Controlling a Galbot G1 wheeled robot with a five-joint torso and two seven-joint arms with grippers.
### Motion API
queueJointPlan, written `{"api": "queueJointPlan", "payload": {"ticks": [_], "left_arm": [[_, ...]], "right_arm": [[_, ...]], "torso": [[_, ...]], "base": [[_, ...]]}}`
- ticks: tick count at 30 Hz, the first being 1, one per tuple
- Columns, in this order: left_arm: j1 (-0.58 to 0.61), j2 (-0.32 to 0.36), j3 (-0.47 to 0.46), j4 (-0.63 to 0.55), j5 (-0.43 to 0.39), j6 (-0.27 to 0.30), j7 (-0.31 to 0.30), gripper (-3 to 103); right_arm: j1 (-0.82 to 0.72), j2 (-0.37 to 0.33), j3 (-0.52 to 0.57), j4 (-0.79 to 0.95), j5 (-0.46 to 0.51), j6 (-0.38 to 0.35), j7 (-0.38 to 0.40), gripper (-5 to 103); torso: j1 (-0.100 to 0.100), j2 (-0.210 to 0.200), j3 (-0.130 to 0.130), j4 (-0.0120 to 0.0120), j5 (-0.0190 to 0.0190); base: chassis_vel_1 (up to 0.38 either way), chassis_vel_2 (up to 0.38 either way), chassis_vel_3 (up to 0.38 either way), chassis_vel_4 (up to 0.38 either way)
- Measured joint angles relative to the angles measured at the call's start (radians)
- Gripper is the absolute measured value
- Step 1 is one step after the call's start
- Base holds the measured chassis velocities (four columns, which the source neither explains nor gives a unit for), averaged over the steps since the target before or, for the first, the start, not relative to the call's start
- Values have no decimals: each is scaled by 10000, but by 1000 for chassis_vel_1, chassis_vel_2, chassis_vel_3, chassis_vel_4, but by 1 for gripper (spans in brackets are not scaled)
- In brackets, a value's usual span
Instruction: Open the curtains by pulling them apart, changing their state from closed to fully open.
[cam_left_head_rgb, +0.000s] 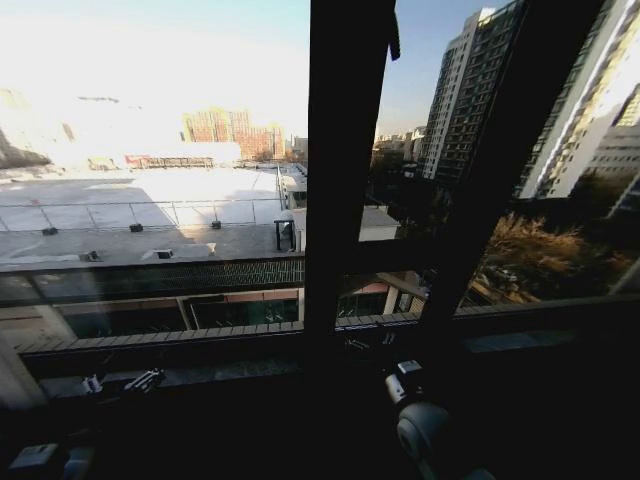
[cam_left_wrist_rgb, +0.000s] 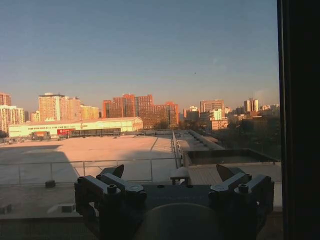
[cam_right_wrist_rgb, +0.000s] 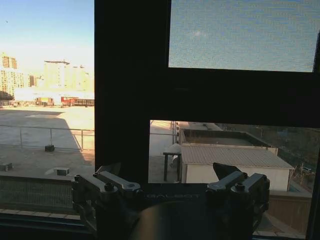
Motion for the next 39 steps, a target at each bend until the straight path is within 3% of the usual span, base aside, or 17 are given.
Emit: {"api": "queueJointPlan", "payload": {"ticks": [16, 39], "left_arm": [[21, -50, 9, -6, 30, -30, 36, 100], [273, -380, -75, -219, 100, -395, 43, 100]], "right_arm": [[-57, -19, 59, 15, -5, -43, -1, 100], [-231, 17, 49, 183, -12, -195, 8, 100]], "torso": [[-1, -1, 0, 0, 0], [-2, 1, 0, 1, -5]], "base": [[-189, -443, 176, 444], [-1, -366, -1, 375]]}}
